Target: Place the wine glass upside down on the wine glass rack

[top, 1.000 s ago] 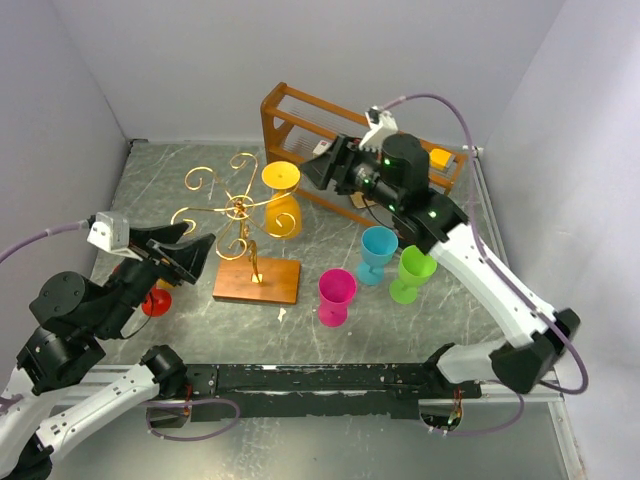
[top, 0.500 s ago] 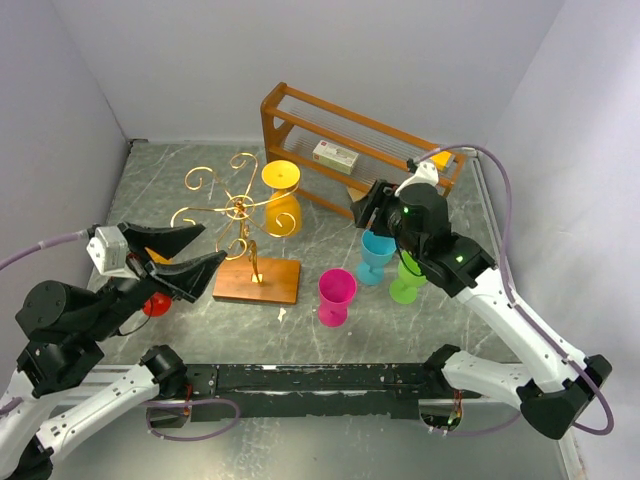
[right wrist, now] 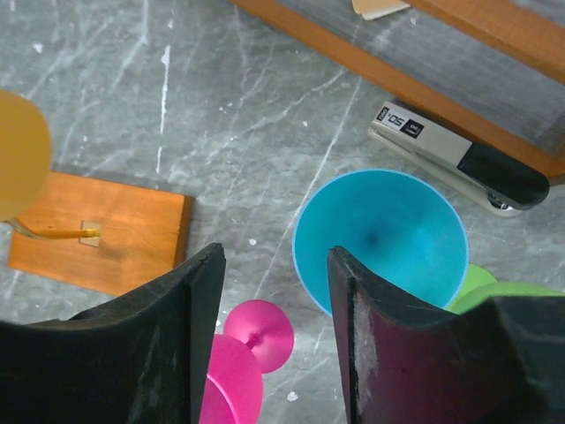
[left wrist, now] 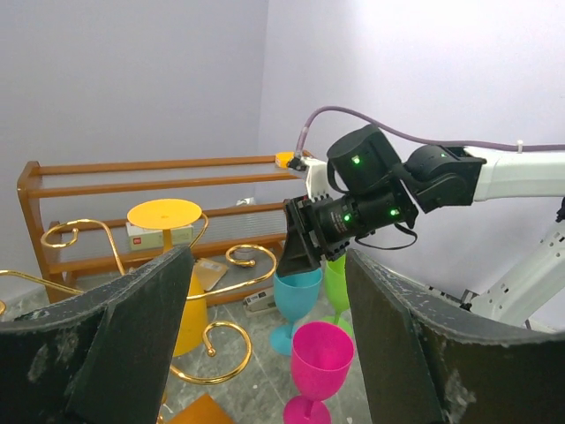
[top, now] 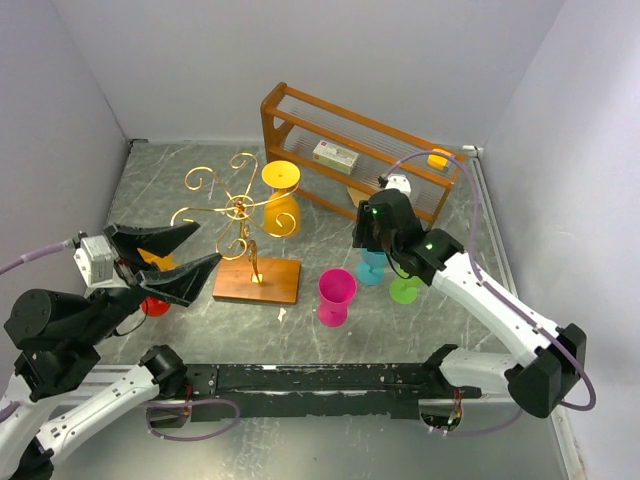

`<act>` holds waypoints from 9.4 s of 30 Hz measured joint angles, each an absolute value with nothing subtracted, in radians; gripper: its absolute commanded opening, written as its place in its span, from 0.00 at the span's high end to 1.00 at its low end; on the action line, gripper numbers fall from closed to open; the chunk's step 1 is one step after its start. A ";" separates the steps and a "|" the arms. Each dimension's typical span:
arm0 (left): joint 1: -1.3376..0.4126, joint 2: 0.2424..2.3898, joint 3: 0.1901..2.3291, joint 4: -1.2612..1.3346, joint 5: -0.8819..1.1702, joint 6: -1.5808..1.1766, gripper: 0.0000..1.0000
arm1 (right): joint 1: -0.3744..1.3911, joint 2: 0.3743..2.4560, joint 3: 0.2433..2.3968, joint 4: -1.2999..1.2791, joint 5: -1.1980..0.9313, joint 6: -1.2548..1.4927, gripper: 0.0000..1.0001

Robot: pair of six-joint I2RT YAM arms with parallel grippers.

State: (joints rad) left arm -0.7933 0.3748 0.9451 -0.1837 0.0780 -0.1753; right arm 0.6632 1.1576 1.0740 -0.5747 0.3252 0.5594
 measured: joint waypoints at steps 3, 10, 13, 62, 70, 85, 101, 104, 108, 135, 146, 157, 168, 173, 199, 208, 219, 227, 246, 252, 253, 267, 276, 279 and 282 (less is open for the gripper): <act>-0.793 0.380 0.946 -0.182 0.087 -0.171 0.19 | 0.663 1.187 1.070 -0.576 0.326 0.548 0.60; -0.793 0.407 0.947 -0.173 0.095 -0.171 0.20 | 0.663 1.245 1.069 -0.585 0.332 0.535 0.68; -0.793 0.416 0.947 -0.167 0.095 -0.171 0.20 | 0.663 1.264 1.069 -0.595 0.339 0.532 0.70; -0.793 0.915 0.984 0.391 0.431 -0.741 0.22 | 0.663 0.422 0.742 0.070 0.337 0.559 1.00; -0.793 1.101 0.987 0.631 0.429 -0.932 0.40 | 0.662 0.457 0.742 0.196 0.254 0.610 1.00; -0.936 1.246 1.072 0.684 0.053 -1.023 0.45 | 0.662 0.514 0.728 0.433 0.157 0.727 1.00; -0.973 1.348 1.103 0.714 -0.147 -1.082 0.44 | 0.662 0.483 0.725 0.452 0.107 0.769 1.00; -0.973 1.345 1.100 0.746 -0.160 -1.090 0.44 | 0.662 0.483 0.725 0.439 0.089 0.773 1.00; -0.973 1.345 1.100 0.776 -0.166 -1.093 0.45 | 0.662 0.485 0.725 0.437 0.060 0.780 1.00; -0.972 1.347 1.113 0.839 -0.172 -1.071 0.93 | 0.662 0.504 0.720 0.375 -0.053 0.834 0.97; -0.976 1.272 1.102 0.767 -0.144 -0.886 0.93 | 0.662 0.479 0.823 0.068 0.007 0.839 0.43; -0.977 1.154 1.093 0.581 -0.035 -0.548 0.93 | 0.662 0.485 1.103 -0.310 0.058 0.797 0.40; -0.977 1.104 1.048 0.500 0.220 -0.217 0.93 | 0.662 0.674 1.291 -0.388 -0.058 0.838 0.40; -0.977 1.103 1.048 0.433 0.292 -0.111 0.93 | 0.662 0.752 1.280 -0.358 -0.154 0.909 0.40; -0.977 1.166 1.085 0.308 0.427 0.038 0.93 | 0.662 0.702 1.086 -0.239 -0.195 1.153 0.86; -0.975 1.163 1.085 0.305 0.435 0.046 0.80 | 0.662 0.708 1.077 -0.239 -0.202 1.200 1.00; -0.976 1.117 1.085 0.232 0.377 -0.017 0.34 | 0.662 0.728 1.069 -0.236 -0.179 1.250 1.00; -0.977 0.976 1.083 0.114 0.268 -0.068 0.32 | 0.662 0.738 1.069 -0.268 -0.076 1.279 1.00; -0.977 0.725 1.116 -0.236 -0.348 -0.234 0.27 | 0.662 0.906 1.079 -0.247 -0.063 1.234 1.00; -0.977 0.648 1.116 -0.262 -0.456 -0.260 0.24 | 0.665 0.967 1.076 -0.187 -0.136 1.227 1.00; -0.977 0.639 1.116 -0.263 -0.466 -0.263 0.24 | 0.668 0.974 1.076 -0.180 -0.142 1.223 1.00; -0.977 0.607 1.110 -0.307 -0.487 -0.293 0.24 | 0.750 1.063 1.079 -0.120 -0.141 1.172 1.00; -0.977 0.606 1.098 -0.310 -0.486 -0.297 0.24 | 0.754 1.130 1.122 -0.087 -0.138 1.158 1.00; -0.977 0.605 1.098 -0.313 -0.486 -0.297 0.25 | 0.761 1.155 1.135 -0.070 -0.154 1.151 1.00; -0.977 0.604 1.098 -0.316 -0.487 -0.297 0.25 | 0.772 1.169 1.139 -0.057 -0.168 1.149 1.00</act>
